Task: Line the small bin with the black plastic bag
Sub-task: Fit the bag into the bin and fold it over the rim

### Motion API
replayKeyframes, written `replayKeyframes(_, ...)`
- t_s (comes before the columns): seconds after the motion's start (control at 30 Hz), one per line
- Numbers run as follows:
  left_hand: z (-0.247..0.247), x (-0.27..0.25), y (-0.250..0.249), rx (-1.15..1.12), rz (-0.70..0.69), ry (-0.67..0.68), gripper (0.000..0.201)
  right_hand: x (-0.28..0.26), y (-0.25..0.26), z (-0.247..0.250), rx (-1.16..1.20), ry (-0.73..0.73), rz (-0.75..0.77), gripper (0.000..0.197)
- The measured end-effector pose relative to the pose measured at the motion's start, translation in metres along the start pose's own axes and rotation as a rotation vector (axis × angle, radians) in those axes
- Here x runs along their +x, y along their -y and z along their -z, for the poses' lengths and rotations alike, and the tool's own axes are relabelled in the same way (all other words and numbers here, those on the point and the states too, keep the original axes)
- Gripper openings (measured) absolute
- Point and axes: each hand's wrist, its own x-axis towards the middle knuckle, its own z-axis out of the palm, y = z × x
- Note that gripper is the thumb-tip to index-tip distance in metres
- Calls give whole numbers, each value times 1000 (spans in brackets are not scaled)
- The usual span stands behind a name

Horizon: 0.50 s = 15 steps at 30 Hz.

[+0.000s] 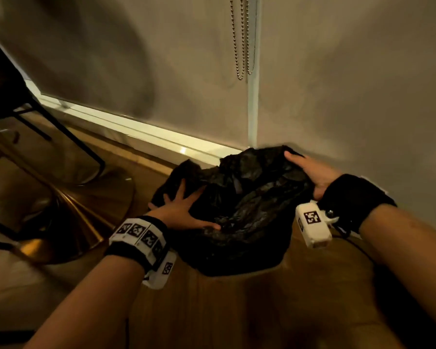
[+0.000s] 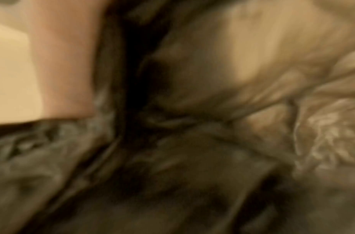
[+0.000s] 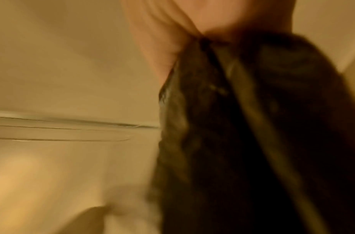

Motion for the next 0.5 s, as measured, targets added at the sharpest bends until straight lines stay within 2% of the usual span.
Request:
replayKeyframes(0.03,-5,6,3,-67,24,28,129,13,-10,9,-79,-103,2,27)
replayKeyframes(0.1,-18,15,13,-220,46,59,137,35,-41,31,-412,-280,-47,42)
replayKeyframes(0.17,-36,28,29,-289,78,83,150,39,-73,50,-778,-302,-145,55)
replayKeyframes(0.2,-44,31,35,-307,82,119,150,36,-85,59,-851,-298,-215,53)
replayKeyframes(0.27,-52,32,41,-362,63,159,120,27,-92,68,-989,-206,-306,45)
replayKeyframes(0.3,-52,30,43,-416,40,119,102,23,-91,69,-1073,-175,-298,44)
replayKeyframes(0.37,-45,25,45,-590,-65,-83,88,16,-80,68,-1174,-277,-55,53)
replayKeyframes(0.4,-42,20,42,-654,-140,-162,89,8,-74,60,-1125,-347,121,57)
replayKeyframes(0.43,-41,14,37,-666,-204,-194,93,-4,-69,50,-1051,-350,320,57)
replayKeyframes(0.5,-50,1,24,-496,-258,-178,99,-35,-66,25,-1036,-137,578,59)
